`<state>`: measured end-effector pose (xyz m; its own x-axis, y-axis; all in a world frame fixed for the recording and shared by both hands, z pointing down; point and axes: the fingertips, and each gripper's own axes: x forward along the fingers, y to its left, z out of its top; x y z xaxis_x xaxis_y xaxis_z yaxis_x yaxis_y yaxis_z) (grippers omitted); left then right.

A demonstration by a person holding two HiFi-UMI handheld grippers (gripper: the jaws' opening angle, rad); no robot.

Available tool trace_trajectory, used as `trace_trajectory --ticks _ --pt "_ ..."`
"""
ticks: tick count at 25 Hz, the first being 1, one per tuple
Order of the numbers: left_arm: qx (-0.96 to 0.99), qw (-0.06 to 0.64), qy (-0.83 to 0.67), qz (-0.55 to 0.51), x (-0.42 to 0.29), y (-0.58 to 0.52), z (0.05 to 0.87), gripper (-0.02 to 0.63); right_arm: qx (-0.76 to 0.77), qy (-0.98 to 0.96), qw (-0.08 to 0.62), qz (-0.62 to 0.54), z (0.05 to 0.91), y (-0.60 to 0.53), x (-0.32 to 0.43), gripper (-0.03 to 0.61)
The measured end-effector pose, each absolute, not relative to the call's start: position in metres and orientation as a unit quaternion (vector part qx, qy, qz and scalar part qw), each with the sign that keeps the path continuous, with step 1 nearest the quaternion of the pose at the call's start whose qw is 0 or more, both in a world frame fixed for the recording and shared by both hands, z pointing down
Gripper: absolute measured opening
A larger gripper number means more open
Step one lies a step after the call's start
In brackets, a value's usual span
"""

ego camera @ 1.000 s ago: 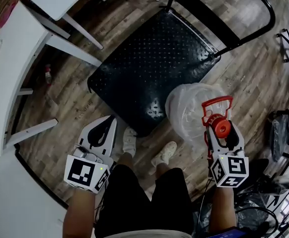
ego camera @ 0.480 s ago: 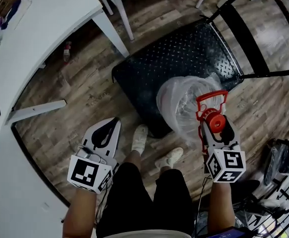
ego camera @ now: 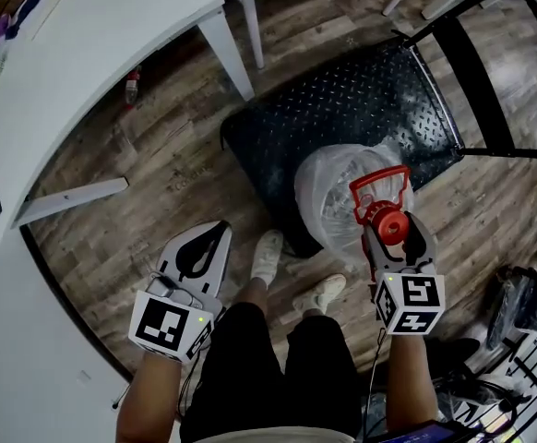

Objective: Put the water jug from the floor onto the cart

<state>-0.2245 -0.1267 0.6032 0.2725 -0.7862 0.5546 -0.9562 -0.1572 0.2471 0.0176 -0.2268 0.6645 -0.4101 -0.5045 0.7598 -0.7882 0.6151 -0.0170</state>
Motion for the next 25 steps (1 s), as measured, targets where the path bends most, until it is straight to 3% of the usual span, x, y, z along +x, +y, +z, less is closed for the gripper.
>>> trace_trajectory --ticks 7,15,25 --pt "0.75 0.288 -0.576 0.151 -0.226 -0.132 0.607 0.0 0.388 -0.822 0.375 0.183 0.672 -0.227 0.011 0.31" --pt "0.765 0.286 -0.557 0.147 -0.211 -0.14 0.606 0.0 0.395 -0.839 0.333 0.171 0.649 -0.229 0.006 0.311" --pt "0.818 0.248 -0.506 0.113 -0.186 -0.163 0.526 0.0 0.48 -0.838 0.202 0.16 0.518 -0.207 0.039 0.304"
